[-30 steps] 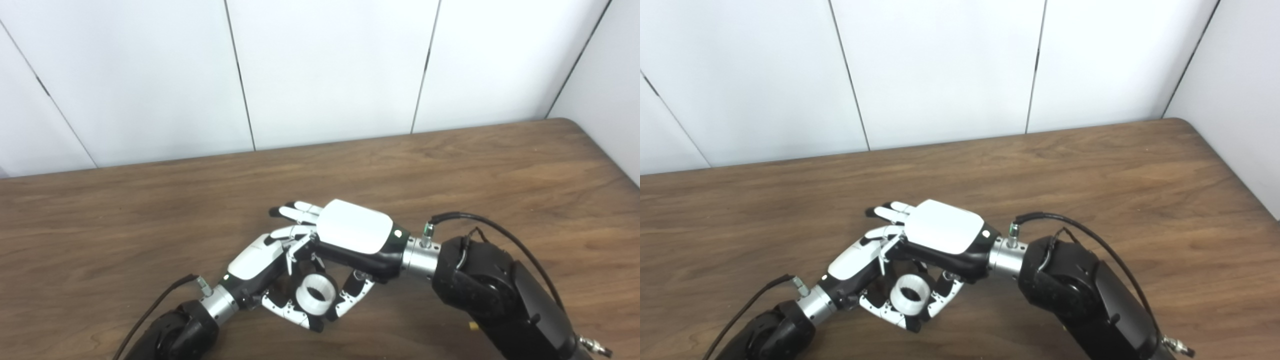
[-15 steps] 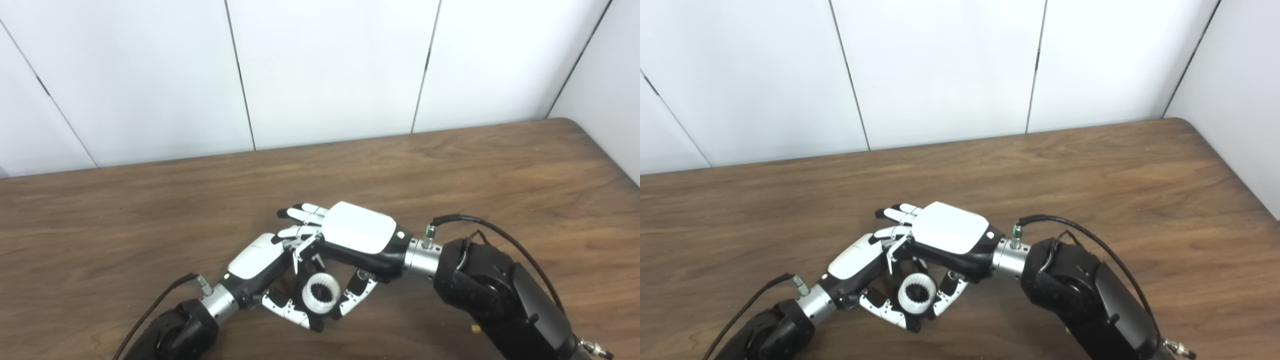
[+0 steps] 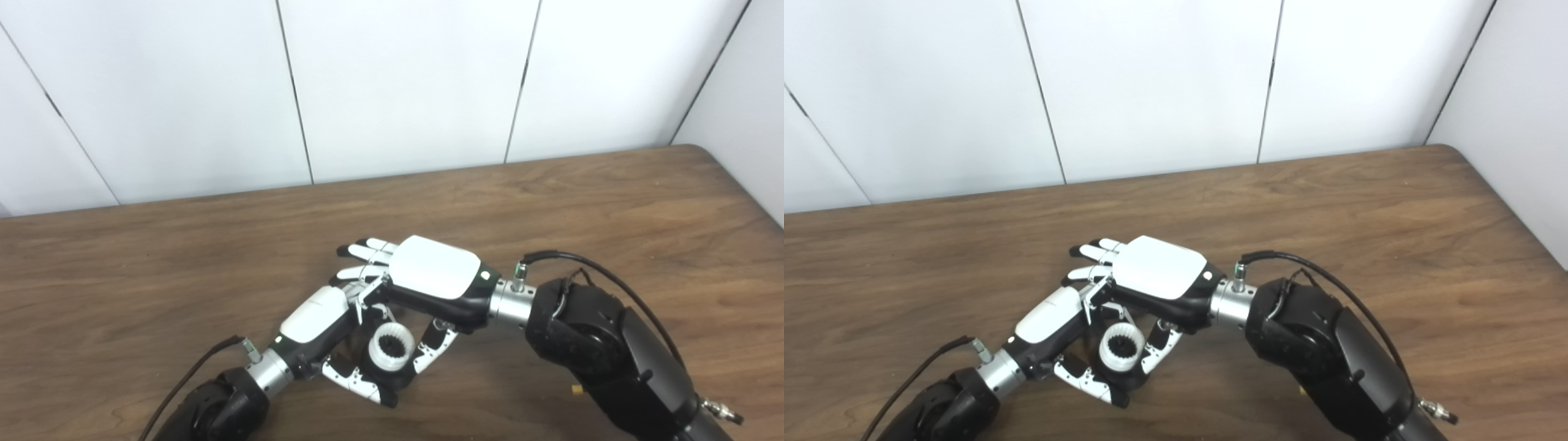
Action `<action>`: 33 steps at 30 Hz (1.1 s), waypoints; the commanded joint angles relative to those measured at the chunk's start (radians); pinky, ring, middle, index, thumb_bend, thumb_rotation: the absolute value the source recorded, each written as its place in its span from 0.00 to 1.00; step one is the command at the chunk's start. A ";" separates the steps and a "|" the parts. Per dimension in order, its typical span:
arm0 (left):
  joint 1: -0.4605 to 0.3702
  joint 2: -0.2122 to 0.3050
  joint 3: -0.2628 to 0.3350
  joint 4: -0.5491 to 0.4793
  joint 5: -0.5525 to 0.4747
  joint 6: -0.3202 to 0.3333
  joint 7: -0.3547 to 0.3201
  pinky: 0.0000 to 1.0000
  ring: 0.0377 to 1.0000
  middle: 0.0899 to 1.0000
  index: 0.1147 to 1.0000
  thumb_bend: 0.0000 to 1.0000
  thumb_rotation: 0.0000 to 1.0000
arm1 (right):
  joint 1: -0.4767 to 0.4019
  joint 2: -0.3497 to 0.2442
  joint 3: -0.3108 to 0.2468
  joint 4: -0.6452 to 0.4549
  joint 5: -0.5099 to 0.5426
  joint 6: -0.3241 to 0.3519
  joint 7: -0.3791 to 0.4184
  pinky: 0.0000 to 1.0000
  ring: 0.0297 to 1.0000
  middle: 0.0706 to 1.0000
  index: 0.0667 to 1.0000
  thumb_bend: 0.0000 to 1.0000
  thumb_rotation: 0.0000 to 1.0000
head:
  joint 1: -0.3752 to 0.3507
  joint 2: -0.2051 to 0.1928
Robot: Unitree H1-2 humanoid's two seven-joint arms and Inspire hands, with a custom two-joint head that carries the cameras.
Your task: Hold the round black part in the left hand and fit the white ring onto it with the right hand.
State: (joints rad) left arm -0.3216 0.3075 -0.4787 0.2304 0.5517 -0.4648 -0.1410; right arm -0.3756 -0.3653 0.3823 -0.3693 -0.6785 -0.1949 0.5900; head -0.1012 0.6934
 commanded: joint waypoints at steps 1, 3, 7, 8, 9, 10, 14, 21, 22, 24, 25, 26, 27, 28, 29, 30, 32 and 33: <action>-0.007 0.011 -0.006 -0.028 0.002 -0.004 -0.007 1.00 0.99 0.82 0.42 0.52 0.05 | -0.046 0.007 -0.004 -0.006 0.009 -0.016 -0.015 1.00 1.00 0.88 0.45 0.53 0.13 | 0.000 0.003; -0.006 0.009 -0.008 -0.030 -0.001 -0.004 -0.006 1.00 0.99 0.82 0.42 0.52 0.05 | -0.047 0.008 -0.003 0.000 0.011 -0.018 -0.016 1.00 1.00 0.89 0.45 0.52 0.13 | 0.000 0.005; -0.004 0.005 -0.009 -0.038 0.000 -0.004 -0.007 1.00 0.99 0.81 0.42 0.52 0.05 | -0.051 0.006 0.005 0.016 0.001 -0.030 -0.021 1.00 1.00 0.89 0.45 0.53 0.13 | 0.005 0.009; -0.002 0.003 -0.007 -0.042 0.004 -0.003 -0.011 1.00 0.99 0.81 0.42 0.52 0.05 | -0.051 0.006 0.007 0.019 0.000 -0.032 -0.022 1.00 1.00 0.89 0.45 0.53 0.13 | 0.004 0.010; 0.000 0.002 -0.007 -0.046 0.008 -0.003 -0.013 1.00 0.99 0.81 0.42 0.52 0.05 | -0.051 0.006 0.009 0.023 -0.001 -0.033 -0.023 1.00 1.00 0.89 0.45 0.53 0.13 | 0.003 0.011; 0.000 0.002 -0.008 -0.050 0.011 -0.002 -0.016 1.00 0.99 0.81 0.42 0.52 0.05 | -0.051 0.006 0.011 0.026 -0.003 -0.032 -0.022 1.00 1.00 0.89 0.45 0.53 0.13 | 0.004 0.013; 0.002 0.003 -0.008 -0.067 0.019 -0.001 -0.029 1.00 1.00 0.82 0.42 0.52 0.06 | -0.044 0.005 0.014 0.036 -0.005 -0.037 -0.027 1.00 1.00 0.89 0.45 0.53 0.13 | 0.007 0.020; 0.010 0.001 -0.001 -0.105 0.024 0.015 -0.062 1.00 1.00 0.83 0.42 0.52 0.06 | -0.035 -0.001 0.015 0.052 -0.006 -0.043 -0.030 1.00 1.00 0.88 0.45 0.52 0.13 | 0.007 0.030; 0.012 0.000 -0.001 -0.108 0.026 0.014 -0.063 1.00 1.00 0.82 0.42 0.52 0.06 | -0.034 -0.002 0.014 0.055 -0.005 -0.045 -0.031 1.00 1.00 0.88 0.45 0.52 0.13 | 0.007 0.030; 0.013 -0.001 -0.003 -0.114 0.036 0.011 -0.066 1.00 1.00 0.81 0.42 0.52 0.06 | -0.032 -0.003 0.012 0.061 -0.002 -0.047 -0.031 1.00 1.00 0.88 0.45 0.52 0.13 | 0.008 0.036; 0.013 -0.001 -0.004 -0.116 0.041 0.009 -0.066 1.00 1.00 0.81 0.42 0.52 0.06 | -0.031 -0.004 0.011 0.063 0.000 -0.048 -0.030 1.00 1.00 0.88 0.45 0.52 0.13 | 0.008 0.037; 0.013 -0.002 -0.004 -0.118 0.044 0.008 -0.066 1.00 1.00 0.81 0.42 0.52 0.06 | -0.030 -0.006 0.011 0.064 0.001 -0.050 -0.029 1.00 1.00 0.88 0.45 0.52 0.13 | 0.007 0.038; 0.013 -0.002 -0.004 -0.118 0.046 0.004 -0.065 1.00 1.00 0.81 0.42 0.52 0.05 | -0.030 -0.008 0.011 0.064 0.002 -0.049 -0.025 1.00 1.00 0.88 0.45 0.52 0.13 | 0.007 0.039; 0.013 -0.003 -0.004 -0.120 0.049 0.004 -0.065 1.00 1.00 0.81 0.42 0.52 0.05 | -0.030 -0.010 0.011 0.062 0.005 -0.048 -0.021 1.00 1.00 0.88 0.45 0.52 0.13 | 0.007 0.042; 0.014 -0.003 -0.004 -0.124 0.051 0.005 -0.066 1.00 1.00 0.81 0.42 0.52 0.05 | -0.030 -0.011 0.010 0.059 0.007 -0.043 -0.015 1.00 1.00 0.88 0.45 0.52 0.13 | 0.007 0.042; 0.014 -0.004 -0.004 -0.128 0.053 0.007 -0.069 1.00 1.00 0.81 0.42 0.52 0.05 | -0.030 -0.013 0.008 0.056 0.011 -0.039 -0.011 1.00 1.00 0.88 0.45 0.52 0.13 | 0.006 0.045; 0.016 -0.005 -0.002 -0.132 0.052 0.009 -0.071 1.00 1.00 0.81 0.42 0.52 0.05 | -0.030 -0.014 0.004 0.056 0.020 -0.036 -0.010 1.00 1.00 0.88 0.45 0.52 0.13 | 0.005 0.048; 0.016 -0.005 -0.002 -0.135 0.052 0.009 -0.072 1.00 1.00 0.81 0.42 0.52 0.05 | -0.030 -0.015 0.001 0.056 0.026 -0.030 -0.006 1.00 1.00 0.88 0.45 0.52 0.13 | 0.003 0.052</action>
State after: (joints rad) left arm -0.2951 0.3078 -0.4749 0.1359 0.5999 -0.4375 -0.2067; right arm -0.3825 -0.3687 0.4030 -0.3024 -0.6620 -0.2327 0.5926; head -0.0966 0.7455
